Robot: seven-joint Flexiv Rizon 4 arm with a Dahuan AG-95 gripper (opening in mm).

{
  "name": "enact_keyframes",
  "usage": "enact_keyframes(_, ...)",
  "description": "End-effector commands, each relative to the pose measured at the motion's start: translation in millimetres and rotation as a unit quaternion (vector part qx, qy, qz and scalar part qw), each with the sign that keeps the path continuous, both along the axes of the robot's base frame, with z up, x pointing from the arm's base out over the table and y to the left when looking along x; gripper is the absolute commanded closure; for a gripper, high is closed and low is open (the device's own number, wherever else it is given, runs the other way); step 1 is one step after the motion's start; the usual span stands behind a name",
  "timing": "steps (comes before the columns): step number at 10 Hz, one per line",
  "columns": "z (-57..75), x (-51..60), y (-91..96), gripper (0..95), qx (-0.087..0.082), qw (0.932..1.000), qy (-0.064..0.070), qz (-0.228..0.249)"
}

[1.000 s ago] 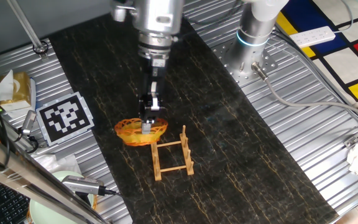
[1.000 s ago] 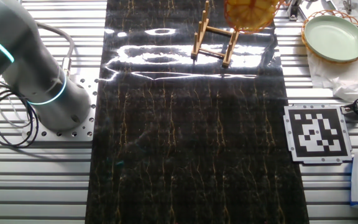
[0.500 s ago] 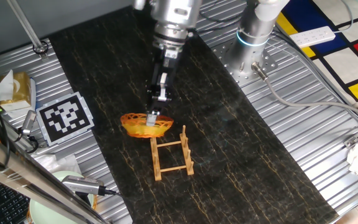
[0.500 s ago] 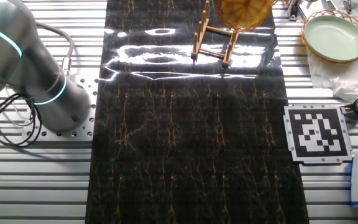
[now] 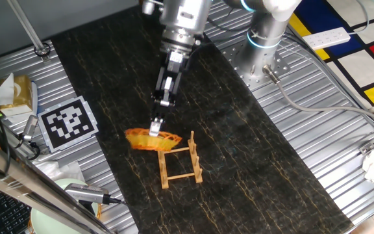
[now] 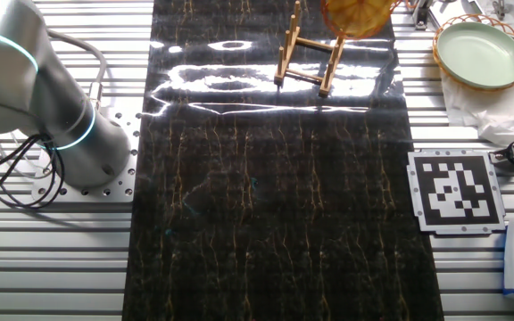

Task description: Put the dish on the dish rack

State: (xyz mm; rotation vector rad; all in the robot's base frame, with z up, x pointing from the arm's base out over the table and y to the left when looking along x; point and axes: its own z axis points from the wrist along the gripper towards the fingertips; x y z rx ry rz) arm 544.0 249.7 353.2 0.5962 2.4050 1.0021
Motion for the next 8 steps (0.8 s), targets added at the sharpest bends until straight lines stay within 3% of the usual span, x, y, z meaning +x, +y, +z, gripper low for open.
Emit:
enact_keyframes(1,-0.9,3.4,2.1,95.0,0.056,0.9984,0.001,0.004)
enact_keyframes(4,-0.9,3.4,2.1,95.0,0.038,0.9992,0.006,0.009)
enact_keyframes(5,-0.9,3.4,2.1,95.0,0.048,0.9988,0.007,0.007)
enact_keyframes(8,-0.9,3.4,2.1,95.0,0.039,0.9991,0.008,0.017)
